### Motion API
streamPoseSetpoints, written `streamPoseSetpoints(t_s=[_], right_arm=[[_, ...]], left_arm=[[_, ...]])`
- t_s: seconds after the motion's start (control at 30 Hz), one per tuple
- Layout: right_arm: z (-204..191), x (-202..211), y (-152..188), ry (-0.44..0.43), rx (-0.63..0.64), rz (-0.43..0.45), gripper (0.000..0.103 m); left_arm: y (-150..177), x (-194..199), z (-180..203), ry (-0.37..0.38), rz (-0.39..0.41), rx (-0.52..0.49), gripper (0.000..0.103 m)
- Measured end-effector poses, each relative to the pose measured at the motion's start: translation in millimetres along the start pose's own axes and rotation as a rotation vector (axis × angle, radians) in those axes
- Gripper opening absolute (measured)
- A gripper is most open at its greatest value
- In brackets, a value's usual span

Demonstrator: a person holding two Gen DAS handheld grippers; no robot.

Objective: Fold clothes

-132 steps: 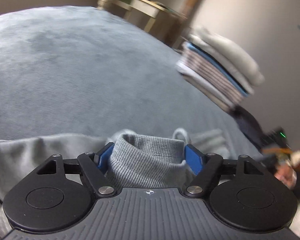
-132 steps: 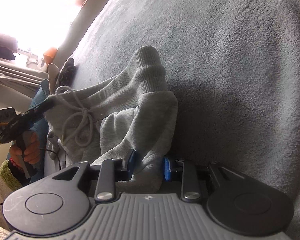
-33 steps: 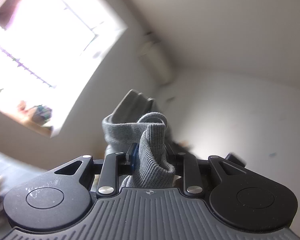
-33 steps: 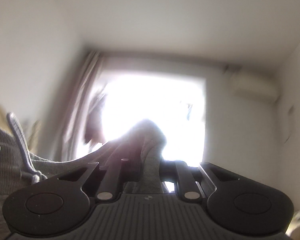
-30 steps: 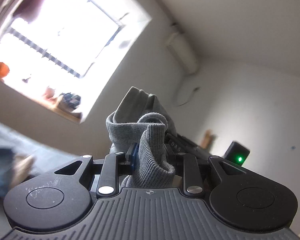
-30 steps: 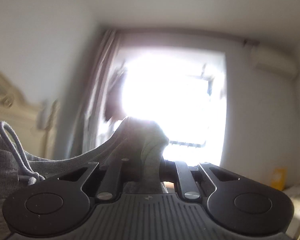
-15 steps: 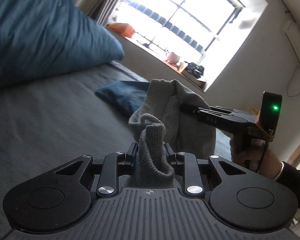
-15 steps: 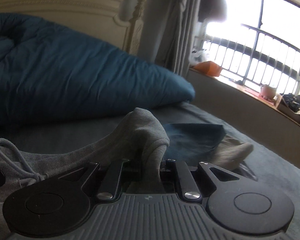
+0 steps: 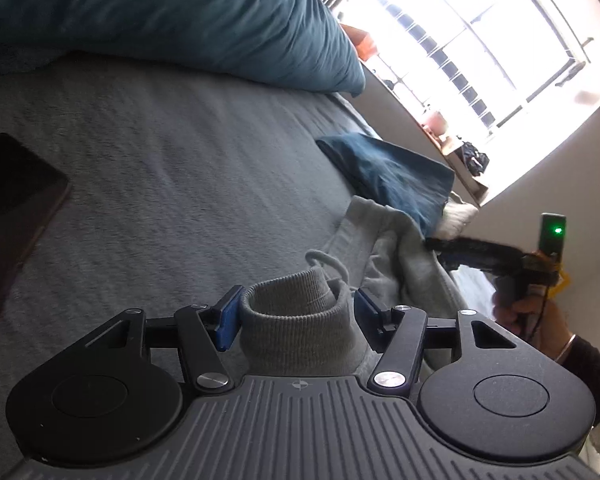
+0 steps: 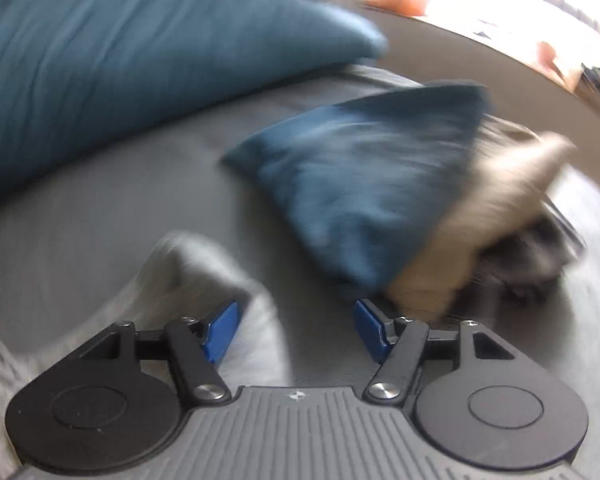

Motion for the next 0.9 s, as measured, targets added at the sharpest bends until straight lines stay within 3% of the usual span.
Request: streamPoseSetpoints(t_s=[0.1, 0.2, 0.37, 0.43, 0.5, 0.63, 0.83, 0.9], right_arm=[[26.9, 24.3, -1.1, -0.104, -0.122, 0.014, 0.067], [27.1, 52.2, 12.8, -0.286, -0.117, -0.002, 0.067], [-0.2, 97.6, 59.6, -0.576, 0.016, -0.086, 0.065], [-12.8, 112.3, 82.4, -0.629, 0.08, -0.121, 0.064], [-24.7, 117.8, 104.5, -0.585, 0.143, -0.183, 0.062], [-24.6, 124.1, 136.9, -0.265, 0.157, -0.224, 0.059], [29.2, 194.2, 155.2, -0.232, -0.136, -0.048, 0.059], [42.5, 204.5, 166.1, -0.234, -0.176, -0.031, 0.059]], left_arm=[[6.7, 6.3, -6.7, 0.009, -0.017, 0.001, 0.061], [16.2, 3.9, -10.3, -0.005, -0.038, 0.003, 0.061], [27.6, 3.4, -15.1, -0.047, -0.048, 0.056, 0.061], [30.1, 7.4, -14.3, -0.076, -0.022, 0.049, 0.061], [32.0, 9.3, -12.0, -0.109, -0.02, 0.042, 0.061], [42.3, 11.8, -6.0, -0.14, -0.05, 0.033, 0.061], [64.6, 18.4, 14.9, -0.118, -0.106, -0.047, 0.061], [67.5, 17.6, 29.0, -0.092, -0.109, -0.116, 0.061]])
Point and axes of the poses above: each gripper's, at about its wrist camera, not at the fingertips, and x roughly against the way its jaws point, z to its right, y to its underside, the point moved 1 cm from there along -x, roughly the way its jaws point, and after that the axes turned 9 degrees about -z, right-handed, at the moved point
